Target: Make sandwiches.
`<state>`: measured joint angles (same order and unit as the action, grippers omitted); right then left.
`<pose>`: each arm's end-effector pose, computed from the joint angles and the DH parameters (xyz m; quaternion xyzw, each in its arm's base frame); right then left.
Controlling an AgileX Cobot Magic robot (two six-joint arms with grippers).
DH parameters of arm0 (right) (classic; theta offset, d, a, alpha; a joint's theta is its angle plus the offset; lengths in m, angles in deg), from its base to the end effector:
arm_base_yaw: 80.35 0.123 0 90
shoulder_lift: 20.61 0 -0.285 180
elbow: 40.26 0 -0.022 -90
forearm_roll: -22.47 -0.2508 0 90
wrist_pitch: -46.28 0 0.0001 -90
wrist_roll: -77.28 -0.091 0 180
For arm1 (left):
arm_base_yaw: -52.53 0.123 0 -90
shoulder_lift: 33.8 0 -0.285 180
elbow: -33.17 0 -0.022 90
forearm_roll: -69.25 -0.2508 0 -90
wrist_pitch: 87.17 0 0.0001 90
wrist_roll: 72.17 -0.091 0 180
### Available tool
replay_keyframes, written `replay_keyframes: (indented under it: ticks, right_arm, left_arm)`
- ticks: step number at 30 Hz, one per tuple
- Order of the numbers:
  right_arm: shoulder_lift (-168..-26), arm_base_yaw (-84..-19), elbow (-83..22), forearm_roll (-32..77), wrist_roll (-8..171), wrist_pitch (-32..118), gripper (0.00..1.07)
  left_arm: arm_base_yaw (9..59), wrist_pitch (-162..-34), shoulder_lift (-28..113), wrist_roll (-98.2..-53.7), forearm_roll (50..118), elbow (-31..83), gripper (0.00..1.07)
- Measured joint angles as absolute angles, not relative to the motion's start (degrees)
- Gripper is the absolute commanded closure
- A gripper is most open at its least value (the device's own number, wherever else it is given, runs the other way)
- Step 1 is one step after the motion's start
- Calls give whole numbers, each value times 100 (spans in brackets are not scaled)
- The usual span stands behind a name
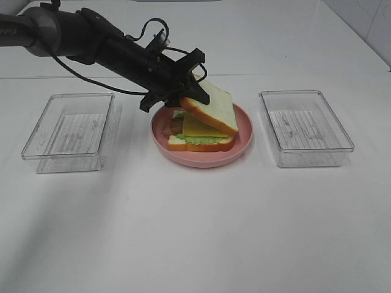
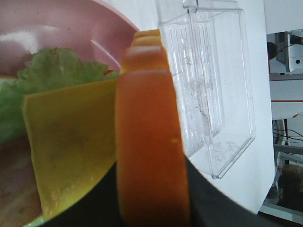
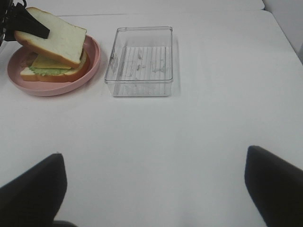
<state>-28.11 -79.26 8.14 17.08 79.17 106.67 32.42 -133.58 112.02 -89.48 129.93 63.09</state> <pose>-0.0060 0.0073 0.2789 -0.0239 0.8481 0.0433 0.5275 0.4622 -0.2305 0.1369 0.0009 0.9001 -0.4182 0.1225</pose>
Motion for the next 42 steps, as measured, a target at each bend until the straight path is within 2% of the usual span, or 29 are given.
replay_keyframes:
  ticks: [2,3,4,5,6,7,8,9,10,11,12,14,16,17,18,19,20,21,22,24,26,33,35,36,37,38,39,41,42]
  right_arm:
    - [-2811,-7926,814,1708,7917,10667,9]
    - [-2811,-7926,814,1708,7917,10667,9]
    - [-2811,-7926,814,1708,7917,10667,9]
    - [-2811,-7926,814,1708,7917,10667,9]
    - [-2811,-7926,814,1708,7917,10667,9]
    - [-2811,-7926,814,1708,7917,10667,9]
    - [-2811,-7926,814,1708,7917,10667,9]
    - [-2811,-7926,814,1708,7917,10667,9]
    - [-2811,-7926,814,1708,7917,10667,9]
    - [-2811,-7926,814,1708,7917,10667,9]
    - [-2811,-7926,814,1708,7917,10667,9]
    - [-2811,-7926,814,1708,7917,10667,9]
    - [-2811,-7926,814,1708,7917,10667,9]
    - [-2811,-7926,814,1708,7917,10667,9]
    - [-2811,-7926,814,1708,7917,10667,9]
    - [-2811,-7926,814,1708,7917,10667,9]
    - [-2811,-7926,814,1708,7917,10667,9]
    - [-2811,-7926,814,1708,7917,10667,9]
    - [-2811,-7926,814,1708,7917,10667,9]
    - [-2811,-7926,814,1708,7917,10667,9]
    - [-2811,-7926,814,1708,7917,10667,9]
    - [-2811,-7926,814,1708,7917,10667,9]
    - [-2811,-7926,814,1708,7917,10667,9]
    - [-2811,-7926,814,1708,7917,10667,9]
    - [-2811,-7926,814,1708,7917,10667,9]
    - [-2811,-7926,814,1708,7917,10667,9]
    - [-2811,-7926,814,1708,7917,10667,9]
    - [-2811,-7926,814,1708,7917,10667,9]
    - [-2811,-7926,814,1708,7917,10667,9]
  left_arm:
    - [3242,-13352,11224,-8936,12993,6309,93]
    - [3242,-13352,11224,-8936,12993,6309,93]
    - [3242,-13352,11224,-8931,12993,6309,86]
    - [3242,-13352,11224,-8931,12993,6309,86]
    - [3242,-13352,11224,-8931,12993,6309,69]
    - [3242,-13352,11224,-8925,12981,6309,49]
    - [3242,-13352,11224,-8925,12981,6309,49]
    - [3242,-13358,11224,-8902,12964,6309,41]
    - [3242,-13364,11219,-8862,12941,6321,27]
    - [3242,-13364,11219,-8862,12941,6321,27]
    - [3242,-13375,11184,-8816,12786,6366,21]
    - [3242,-13398,11156,-8753,12643,6401,21]
    - [3242,-13547,11030,-8415,12053,6533,21]
    - [3242,-13547,11030,-8415,12053,6533,21]
    - [3242,-13724,10949,-8037,11457,6716,21]
    - [3242,-13724,10949,-8037,11457,6716,21]
    - [3242,-13810,10909,-7859,11148,6796,21]
    - [3242,-14068,10863,-7538,10517,7014,21]
    - [3242,-14068,10863,-7538,10517,7014,21]
    - [3242,-14481,10806,-7217,9836,7335,21]
    - [3242,-14796,10726,-7109,9480,7512,21]
    - [3242,-15541,10411,-7051,8885,7850,21]
    - [3247,-15644,10268,-7045,8220,7885,21]
    - [3247,-15644,10268,-7045,8220,7885,21]
    - [3310,-15655,10136,-7040,7630,7873,21]
    - [3396,-15667,10067,-7040,7395,7856,22]
    - [3396,-15667,10067,-7040,7395,7856,22]
    - [3855,-15673,9884,-7040,7034,7850,22]
    - [3855,-15673,9884,-7040,7034,7850,22]
